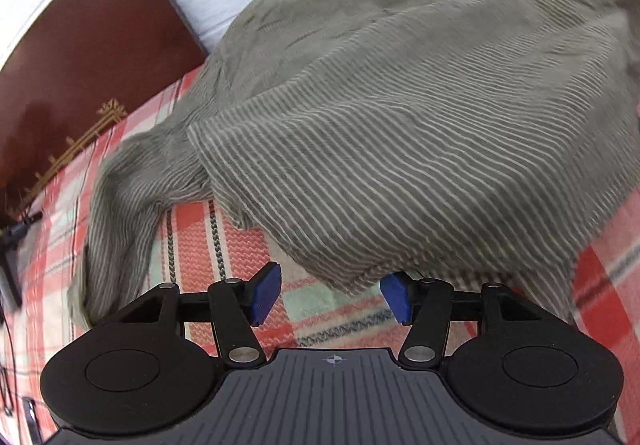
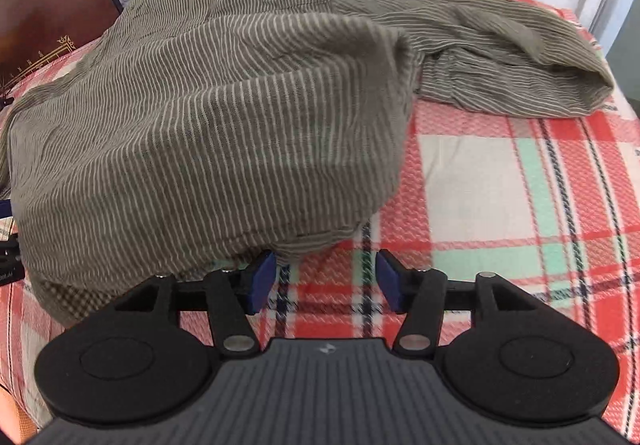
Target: Fold clothes
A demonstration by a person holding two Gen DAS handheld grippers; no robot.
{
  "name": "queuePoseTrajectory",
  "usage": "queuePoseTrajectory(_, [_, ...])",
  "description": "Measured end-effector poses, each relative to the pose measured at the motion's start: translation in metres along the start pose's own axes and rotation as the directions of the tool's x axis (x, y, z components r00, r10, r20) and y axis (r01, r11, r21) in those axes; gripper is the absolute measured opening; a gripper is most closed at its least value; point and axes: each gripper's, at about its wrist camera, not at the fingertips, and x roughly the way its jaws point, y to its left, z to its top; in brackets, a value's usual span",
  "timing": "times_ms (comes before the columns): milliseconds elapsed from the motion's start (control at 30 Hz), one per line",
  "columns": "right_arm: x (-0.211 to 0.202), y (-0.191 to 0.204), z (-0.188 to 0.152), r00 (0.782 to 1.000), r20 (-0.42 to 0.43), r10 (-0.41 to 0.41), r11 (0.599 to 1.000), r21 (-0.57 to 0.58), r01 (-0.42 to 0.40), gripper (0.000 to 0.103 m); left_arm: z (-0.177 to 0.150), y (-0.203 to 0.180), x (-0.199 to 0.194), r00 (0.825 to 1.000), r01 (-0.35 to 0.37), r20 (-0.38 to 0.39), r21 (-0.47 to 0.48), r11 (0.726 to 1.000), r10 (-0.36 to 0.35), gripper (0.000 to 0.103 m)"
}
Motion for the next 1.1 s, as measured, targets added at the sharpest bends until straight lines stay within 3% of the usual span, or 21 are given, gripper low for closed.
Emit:
queuePoseTrajectory(67, [0.003, 0.002, 0.002, 1.000, 0.005, -0.004, 1.000, 0.011, 0.004, 0.062, 0.004, 0.006, 0.006, 1.000, 0.018, -0.017, -0.044, 0.999, -0.019, 0.063])
queuePoseTrajectory(133, [0.006, 0.003, 0.004, 1.000, 0.006, 0.000, 0.999, 0.038, 0.000, 0.057, 0.009, 0.014, 0.012, 0.995, 0.086, -0.038, -0.107, 0.991, -0.090, 0.011])
queuePoseTrajectory(167, [0.008, 0.002, 0.005, 1.000, 0.000, 0.011, 0.998, 0.057, -0.011, 0.047, 0.012, 0.019, 0.013, 0.991, 0.123, -0.041, -0.148, 0.981, -0.131, 0.006])
queuePoseTrajectory(200, [0.009, 0.002, 0.007, 1.000, -0.014, 0.026, 0.997, 0.078, -0.025, 0.019, 0.014, 0.024, 0.011, 0.988, 0.142, -0.028, -0.181, 0.973, -0.149, 0.005])
queuePoseTrajectory(233, [0.007, 0.001, 0.008, 0.999, -0.023, 0.039, 0.995, 0.091, -0.037, 0.006, 0.017, 0.029, 0.008, 0.986, 0.161, -0.015, -0.214, 0.963, -0.168, 0.004])
queuePoseTrajectory(333, [-0.011, -0.001, 0.012, 0.997, -0.020, 0.071, 0.992, 0.101, -0.069, 0.005, 0.024, 0.046, -0.011, 0.983, 0.185, 0.051, -0.271, 0.945, -0.178, 0.003])
queuePoseTrajectory(500, [-0.076, -0.013, 0.017, 0.989, 0.051, 0.138, 0.988, 0.068, -0.141, 0.004, 0.027, 0.080, -0.060, 0.975, 0.191, 0.171, -0.322, 0.927, -0.141, 0.003])
queuePoseTrajectory(667, [-0.141, -0.030, 0.022, 0.973, 0.130, 0.193, 0.977, 0.062, -0.202, 0.004, 0.015, 0.105, -0.100, 0.971, 0.167, 0.225, -0.369, 0.915, -0.086, 0.003])
queuePoseTrajectory(867, [-0.180, -0.049, 0.009, 0.964, 0.155, 0.215, 0.971, 0.071, -0.228, 0.004, -0.011, 0.108, -0.126, 0.980, 0.143, 0.185, -0.369, 0.918, -0.078, 0.003])
queuePoseTrajectory(1100, [-0.149, -0.075, -0.028, 0.992, 0.014, 0.127, 0.983, 0.135, -0.127, 0.004, -0.065, 0.094, -0.111, 0.997, 0.066, 0.003, -0.414, 0.908, -0.071, 0.004])
